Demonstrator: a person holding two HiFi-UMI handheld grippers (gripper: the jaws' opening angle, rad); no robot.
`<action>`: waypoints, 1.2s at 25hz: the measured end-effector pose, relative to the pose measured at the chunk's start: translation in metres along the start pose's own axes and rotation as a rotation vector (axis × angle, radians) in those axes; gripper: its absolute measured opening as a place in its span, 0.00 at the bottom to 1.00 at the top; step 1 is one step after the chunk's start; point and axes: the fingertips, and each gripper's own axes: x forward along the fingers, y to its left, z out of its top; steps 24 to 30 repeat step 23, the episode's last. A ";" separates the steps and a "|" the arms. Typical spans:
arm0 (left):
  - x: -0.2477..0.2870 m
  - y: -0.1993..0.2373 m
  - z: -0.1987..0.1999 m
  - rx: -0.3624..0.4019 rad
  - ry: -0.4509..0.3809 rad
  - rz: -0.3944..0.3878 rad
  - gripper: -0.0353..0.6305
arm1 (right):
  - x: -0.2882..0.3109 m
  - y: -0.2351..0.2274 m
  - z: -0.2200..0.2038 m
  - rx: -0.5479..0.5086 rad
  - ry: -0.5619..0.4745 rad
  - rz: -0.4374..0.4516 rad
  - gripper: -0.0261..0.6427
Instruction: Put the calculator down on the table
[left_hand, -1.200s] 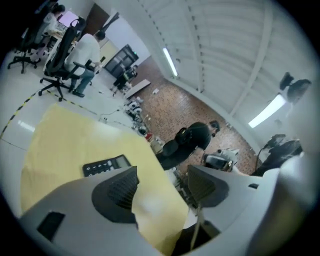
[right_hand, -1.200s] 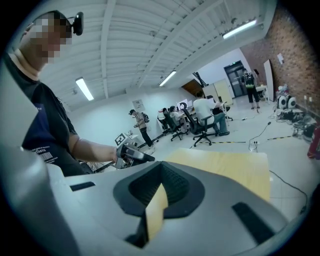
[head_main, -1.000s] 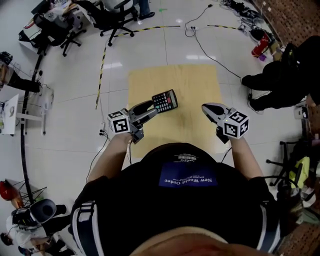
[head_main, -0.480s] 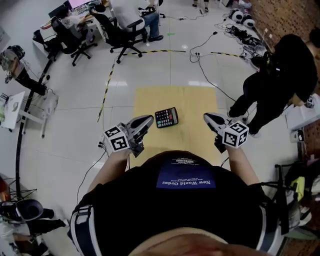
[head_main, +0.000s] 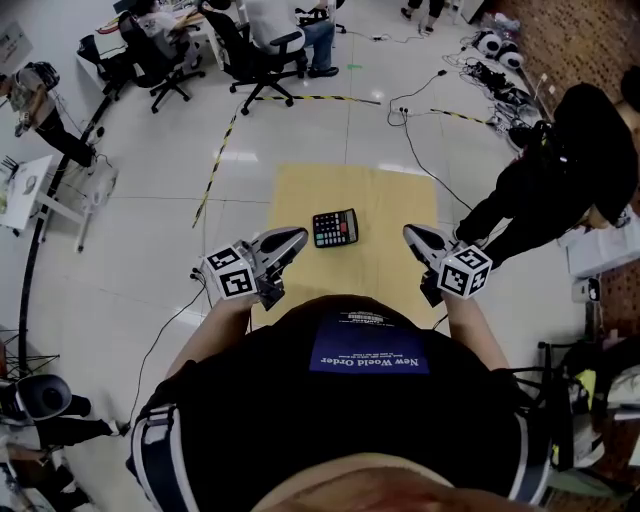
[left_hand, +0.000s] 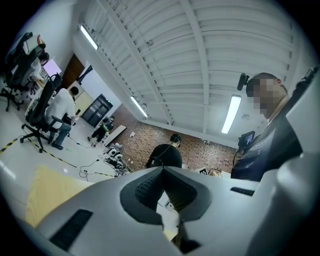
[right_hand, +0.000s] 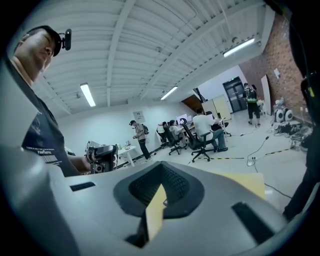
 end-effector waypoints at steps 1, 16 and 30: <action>-0.002 0.002 0.000 0.001 0.000 0.000 0.06 | 0.002 0.002 0.000 -0.008 0.005 0.001 0.02; 0.008 0.000 -0.001 0.012 0.031 -0.024 0.06 | -0.003 0.006 -0.003 -0.028 0.039 0.036 0.02; 0.010 0.001 -0.002 -0.016 0.046 -0.009 0.06 | 0.003 0.006 -0.003 -0.031 0.059 0.057 0.02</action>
